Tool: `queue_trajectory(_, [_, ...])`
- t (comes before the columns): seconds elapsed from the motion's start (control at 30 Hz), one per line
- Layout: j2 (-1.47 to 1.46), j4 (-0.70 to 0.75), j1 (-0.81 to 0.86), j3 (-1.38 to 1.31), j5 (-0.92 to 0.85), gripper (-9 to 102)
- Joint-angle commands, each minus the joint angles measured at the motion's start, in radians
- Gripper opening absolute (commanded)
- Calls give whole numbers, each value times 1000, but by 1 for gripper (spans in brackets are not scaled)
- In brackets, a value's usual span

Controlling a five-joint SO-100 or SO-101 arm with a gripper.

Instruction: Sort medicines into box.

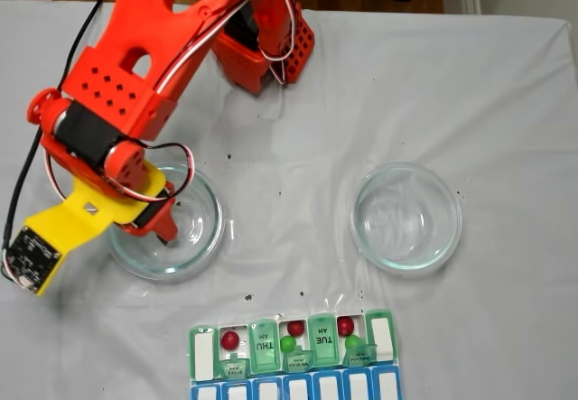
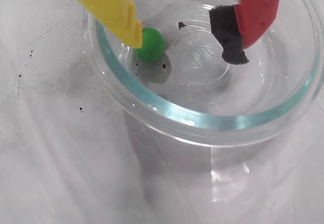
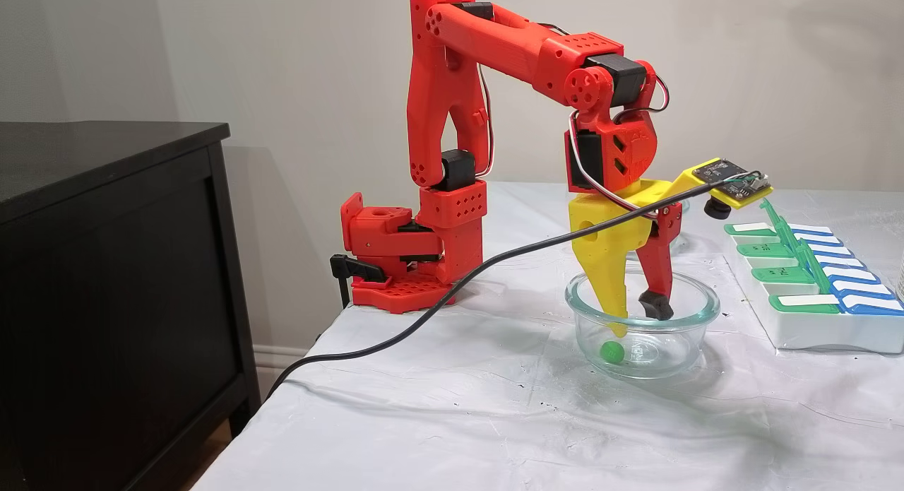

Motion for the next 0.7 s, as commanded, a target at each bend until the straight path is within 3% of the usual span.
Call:
queue_trajectory(0.0, [5, 31, 26, -46, -15, 28])
queue_trajectory(0.67, [-17, 8, 29, -14, -3, 28])
